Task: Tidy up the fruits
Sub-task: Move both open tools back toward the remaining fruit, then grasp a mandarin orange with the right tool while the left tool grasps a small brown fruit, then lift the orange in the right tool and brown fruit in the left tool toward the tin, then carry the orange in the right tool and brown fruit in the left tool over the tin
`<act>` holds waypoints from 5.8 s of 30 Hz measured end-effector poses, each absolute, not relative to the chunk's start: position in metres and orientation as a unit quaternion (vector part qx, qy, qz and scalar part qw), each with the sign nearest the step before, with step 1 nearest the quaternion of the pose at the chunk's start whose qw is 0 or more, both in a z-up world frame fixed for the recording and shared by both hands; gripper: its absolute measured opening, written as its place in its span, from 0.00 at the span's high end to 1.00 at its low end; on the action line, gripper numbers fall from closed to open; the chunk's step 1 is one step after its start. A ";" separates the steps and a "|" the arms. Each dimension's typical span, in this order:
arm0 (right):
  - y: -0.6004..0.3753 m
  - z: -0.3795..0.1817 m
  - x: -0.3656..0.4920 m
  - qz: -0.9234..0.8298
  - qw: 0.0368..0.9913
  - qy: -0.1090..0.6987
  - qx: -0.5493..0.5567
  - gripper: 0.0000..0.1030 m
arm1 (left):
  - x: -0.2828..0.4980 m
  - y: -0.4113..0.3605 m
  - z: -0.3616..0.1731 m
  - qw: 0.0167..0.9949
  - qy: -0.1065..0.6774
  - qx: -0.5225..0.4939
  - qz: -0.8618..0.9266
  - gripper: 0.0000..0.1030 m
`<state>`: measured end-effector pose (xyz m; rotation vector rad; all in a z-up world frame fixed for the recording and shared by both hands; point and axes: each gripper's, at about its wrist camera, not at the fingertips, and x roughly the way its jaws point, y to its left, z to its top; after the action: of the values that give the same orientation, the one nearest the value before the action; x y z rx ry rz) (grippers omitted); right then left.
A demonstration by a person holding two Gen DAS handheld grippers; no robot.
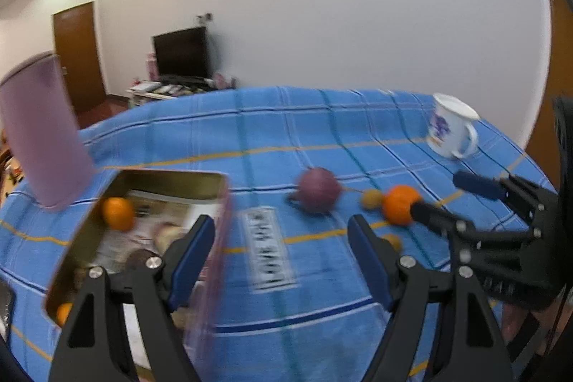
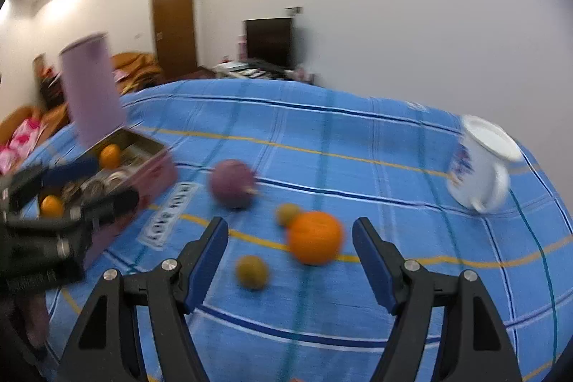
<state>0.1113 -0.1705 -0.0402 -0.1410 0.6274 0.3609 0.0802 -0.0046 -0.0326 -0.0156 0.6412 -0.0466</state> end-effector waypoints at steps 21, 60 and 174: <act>-0.237 -0.046 0.129 0.112 0.940 0.323 -0.003 0.28 | 0.122 -0.084 -0.080 0.901 0.415 0.016 -0.126 0.69; -0.168 -0.085 0.170 0.153 0.901 0.405 -0.018 0.51 | 0.134 -0.014 -0.069 0.932 0.358 -0.016 -0.047 0.70; -0.141 -0.034 0.087 0.225 0.950 0.211 -0.045 0.51 | 0.067 -0.007 -0.035 0.978 0.210 0.022 -0.002 0.70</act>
<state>0.0869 -0.1407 -0.0344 -0.0905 0.4286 0.4583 0.0674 -0.0069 -0.0347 0.0434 0.4226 -0.0045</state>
